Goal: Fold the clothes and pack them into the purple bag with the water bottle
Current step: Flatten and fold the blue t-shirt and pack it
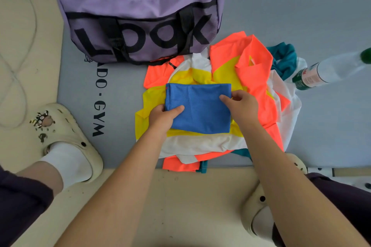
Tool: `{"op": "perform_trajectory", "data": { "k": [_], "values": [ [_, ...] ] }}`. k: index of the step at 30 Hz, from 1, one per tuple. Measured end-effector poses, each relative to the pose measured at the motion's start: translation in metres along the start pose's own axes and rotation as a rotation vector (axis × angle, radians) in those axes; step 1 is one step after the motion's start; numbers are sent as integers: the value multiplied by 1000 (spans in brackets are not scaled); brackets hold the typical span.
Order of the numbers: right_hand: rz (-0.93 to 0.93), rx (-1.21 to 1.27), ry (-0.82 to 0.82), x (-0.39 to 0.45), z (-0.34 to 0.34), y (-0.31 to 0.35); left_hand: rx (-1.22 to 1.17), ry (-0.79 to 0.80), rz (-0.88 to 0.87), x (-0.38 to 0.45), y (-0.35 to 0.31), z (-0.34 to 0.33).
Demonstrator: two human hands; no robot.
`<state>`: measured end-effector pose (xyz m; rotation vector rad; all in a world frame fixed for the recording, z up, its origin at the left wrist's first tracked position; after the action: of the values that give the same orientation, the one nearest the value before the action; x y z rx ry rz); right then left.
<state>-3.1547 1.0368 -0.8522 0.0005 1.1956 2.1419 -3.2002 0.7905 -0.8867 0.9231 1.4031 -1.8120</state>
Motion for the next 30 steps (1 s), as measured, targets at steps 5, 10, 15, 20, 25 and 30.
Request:
{"op": "perform_trajectory", "data": {
  "k": [5, 10, 15, 20, 25, 30],
  "values": [
    [58, 109, -13, -20, -5, 2, -163, 149, 61, -7, 9, 10],
    [-83, 325, 36, -31, -13, 10, -222, 217, -24, -19, -14, 26],
    [-345, 787, 408, -22, -45, 64, -289, 219, -91, -26, -70, 55],
    [-83, 844, 371, 38, -46, 166, -305, 227, -305, -26, -173, 90],
    [311, 733, 267, 114, -35, 266, -253, 140, -610, -18, -286, 118],
    [411, 396, 306, 157, -44, 277, 19, -10, -618, 19, -316, 120]
  ]
}}
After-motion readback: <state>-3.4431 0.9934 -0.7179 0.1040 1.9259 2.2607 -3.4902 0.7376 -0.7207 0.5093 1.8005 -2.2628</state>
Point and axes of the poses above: each hand's wrist, its own x-axis towards the middle knuckle, its own z-axis out of the back of the hand, y = z × x, the point moved 5 cm from there along x, towards the middle knuckle, and after that the axes turned 10 degrees about z, right-handed, at the moved point
